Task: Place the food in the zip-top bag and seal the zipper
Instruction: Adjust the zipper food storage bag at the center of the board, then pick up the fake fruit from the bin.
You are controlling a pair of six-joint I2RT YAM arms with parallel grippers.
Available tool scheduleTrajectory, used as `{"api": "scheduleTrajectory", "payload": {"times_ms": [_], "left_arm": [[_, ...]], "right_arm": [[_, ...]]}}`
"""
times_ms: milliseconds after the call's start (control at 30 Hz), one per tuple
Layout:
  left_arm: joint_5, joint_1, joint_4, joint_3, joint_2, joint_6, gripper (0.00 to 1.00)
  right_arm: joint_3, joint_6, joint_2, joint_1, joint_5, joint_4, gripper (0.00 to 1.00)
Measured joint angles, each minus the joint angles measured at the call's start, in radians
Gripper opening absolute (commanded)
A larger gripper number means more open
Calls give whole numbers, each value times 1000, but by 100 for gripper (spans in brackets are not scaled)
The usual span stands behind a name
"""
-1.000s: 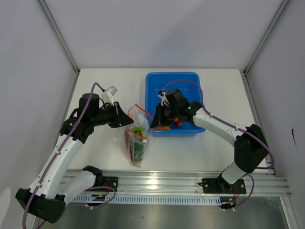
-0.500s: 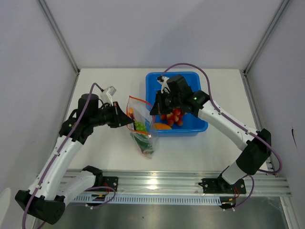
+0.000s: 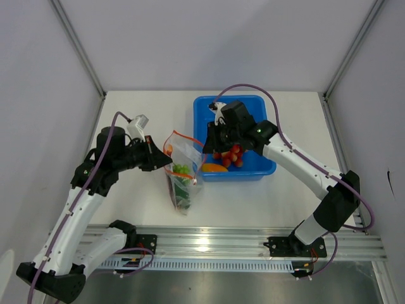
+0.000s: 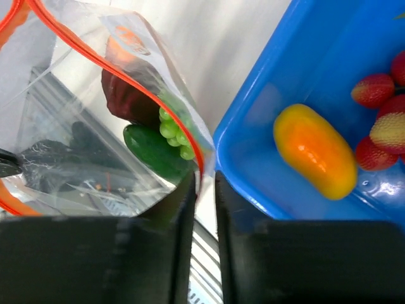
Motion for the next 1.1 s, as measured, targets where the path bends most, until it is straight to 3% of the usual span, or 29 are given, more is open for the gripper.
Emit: {"api": "scheduleTrajectory", "payload": {"times_ms": [333, 700, 900, 1100], "left_arm": [[0, 0, -31, 12, 9, 3, 1], [8, 0, -34, 18, 23, 8, 1], [23, 0, -34, 18, 23, 9, 1], [28, 0, -33, 18, 23, 9, 1]], "right_arm": [[12, -25, 45, -13, 4, -3, 57], [198, -50, 174, -280, 97, -16, 57], [297, -109, 362, -334, 173, -31, 67], [405, -175, 550, -376, 151, -62, 66]]}}
